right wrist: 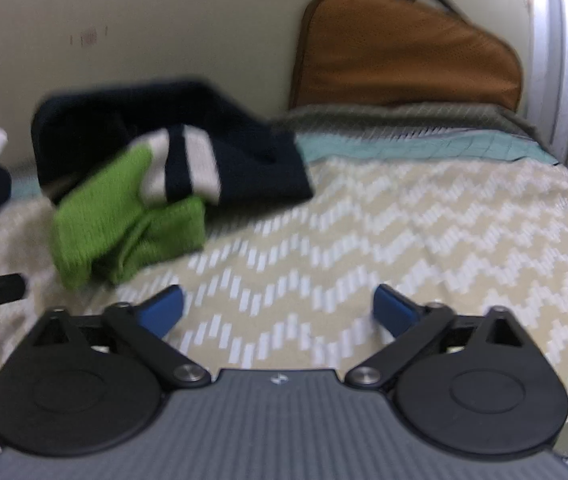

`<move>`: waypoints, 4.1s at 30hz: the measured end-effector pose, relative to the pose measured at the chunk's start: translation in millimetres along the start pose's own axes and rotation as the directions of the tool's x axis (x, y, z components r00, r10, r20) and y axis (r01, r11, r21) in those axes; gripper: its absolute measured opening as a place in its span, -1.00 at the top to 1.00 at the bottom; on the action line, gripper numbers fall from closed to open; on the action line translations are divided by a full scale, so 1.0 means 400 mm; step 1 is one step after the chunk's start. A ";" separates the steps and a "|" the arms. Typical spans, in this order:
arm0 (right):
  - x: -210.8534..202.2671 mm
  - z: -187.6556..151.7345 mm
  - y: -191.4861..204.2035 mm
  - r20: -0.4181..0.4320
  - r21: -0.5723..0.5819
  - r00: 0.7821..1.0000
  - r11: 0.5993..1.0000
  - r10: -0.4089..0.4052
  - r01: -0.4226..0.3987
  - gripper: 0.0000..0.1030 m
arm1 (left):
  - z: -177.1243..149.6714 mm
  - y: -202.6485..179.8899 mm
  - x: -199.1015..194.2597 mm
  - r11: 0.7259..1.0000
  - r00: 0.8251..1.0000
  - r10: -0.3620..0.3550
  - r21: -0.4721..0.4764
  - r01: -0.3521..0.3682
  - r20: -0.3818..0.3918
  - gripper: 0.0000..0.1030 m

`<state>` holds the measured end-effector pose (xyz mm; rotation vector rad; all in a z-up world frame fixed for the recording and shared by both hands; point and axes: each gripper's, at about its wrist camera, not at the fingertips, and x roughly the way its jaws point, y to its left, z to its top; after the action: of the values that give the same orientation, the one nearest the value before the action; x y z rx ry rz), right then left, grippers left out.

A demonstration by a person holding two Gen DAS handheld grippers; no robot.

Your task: Fold small clothes

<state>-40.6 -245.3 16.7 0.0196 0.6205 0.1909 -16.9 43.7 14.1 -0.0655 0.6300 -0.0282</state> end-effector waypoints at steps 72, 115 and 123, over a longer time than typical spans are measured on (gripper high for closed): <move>-0.492 0.713 0.186 0.537 -0.212 0.721 0.897 0.438 -0.388 0.68 | -0.012 0.155 -0.063 0.968 0.967 0.176 -0.212 -0.136 0.184 -0.98; -0.026 0.093 -0.157 -0.072 -0.004 0.967 0.970 0.242 -0.243 -0.59 | 0.019 0.022 -0.128 0.961 0.958 -0.246 -0.087 0.261 0.150 -1.00; 0.023 0.054 -0.166 -0.097 0.096 0.934 0.937 0.345 -0.336 0.21 | 0.053 -0.094 -0.016 0.902 0.914 -0.404 -0.175 0.394 -0.026 -0.46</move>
<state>-9.2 -308.1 24.1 0.1941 0.7348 0.5073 -9.7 7.6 37.3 -0.3579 0.6714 -0.3775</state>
